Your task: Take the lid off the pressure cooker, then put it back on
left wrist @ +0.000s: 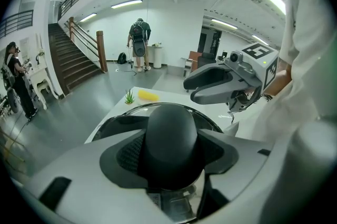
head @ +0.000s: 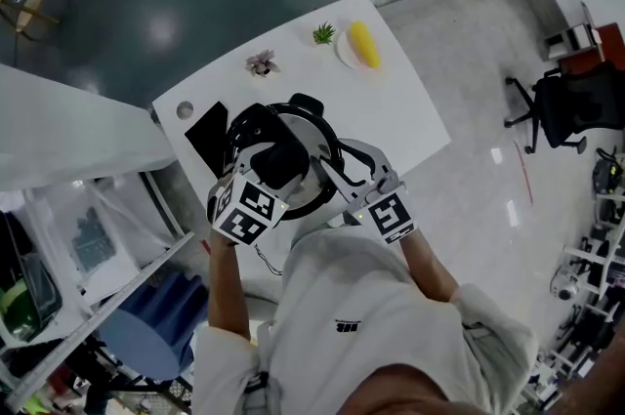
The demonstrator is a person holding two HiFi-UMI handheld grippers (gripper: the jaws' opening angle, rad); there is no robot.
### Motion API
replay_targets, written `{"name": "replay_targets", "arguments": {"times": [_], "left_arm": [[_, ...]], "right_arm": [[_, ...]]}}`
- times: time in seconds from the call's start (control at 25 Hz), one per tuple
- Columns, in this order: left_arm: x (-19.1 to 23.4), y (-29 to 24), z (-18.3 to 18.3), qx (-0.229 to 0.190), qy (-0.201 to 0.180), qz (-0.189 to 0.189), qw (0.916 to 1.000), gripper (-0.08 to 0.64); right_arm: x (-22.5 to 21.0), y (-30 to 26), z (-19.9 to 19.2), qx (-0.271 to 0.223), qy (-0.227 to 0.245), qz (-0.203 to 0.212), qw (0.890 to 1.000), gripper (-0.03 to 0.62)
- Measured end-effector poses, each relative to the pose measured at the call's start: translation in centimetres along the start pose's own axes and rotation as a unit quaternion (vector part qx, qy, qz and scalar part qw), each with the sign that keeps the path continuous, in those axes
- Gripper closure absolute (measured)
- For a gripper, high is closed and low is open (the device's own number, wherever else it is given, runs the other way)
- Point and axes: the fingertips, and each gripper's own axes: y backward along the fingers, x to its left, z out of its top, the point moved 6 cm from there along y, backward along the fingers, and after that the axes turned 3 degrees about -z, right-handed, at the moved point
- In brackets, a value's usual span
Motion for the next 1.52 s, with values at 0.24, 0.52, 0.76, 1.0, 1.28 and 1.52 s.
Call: {"name": "replay_targets", "arguments": {"times": [0.24, 0.52, 0.76, 1.0, 1.28, 1.52], "left_arm": [[-0.2, 0.5, 0.6, -0.001, -0.005, 0.0, 1.0, 0.273], [-0.4, 1.5, 1.3, -0.01, -0.007, 0.005, 0.9999, 0.273], [-0.8, 2.1, 2.3, -0.021, -0.004, 0.015, 0.9997, 0.273], [-1.4, 2.4, 3.9, -0.031, 0.002, 0.03, 0.9991, 0.273], [-2.4, 1.6, 7.1, -0.038, 0.007, 0.057, 0.9976, 0.273], [-3.2, 0.0, 10.6, -0.041, 0.013, 0.076, 0.9962, 0.273]], "right_arm": [[-0.1, 0.2, 0.2, -0.01, 0.007, -0.005, 1.0, 0.451], [0.0, 0.8, 0.5, -0.014, 0.006, -0.009, 1.0, 0.451], [-0.9, 1.6, 0.7, -0.046, 0.026, -0.011, 0.999, 0.451], [-2.6, 2.7, 1.3, -0.065, 0.033, -0.012, 0.997, 0.451], [-5.8, 4.9, 1.4, -0.081, 0.037, -0.004, 0.996, 0.451], [-9.2, 6.7, 0.9, -0.091, 0.038, 0.005, 0.995, 0.451]]}}
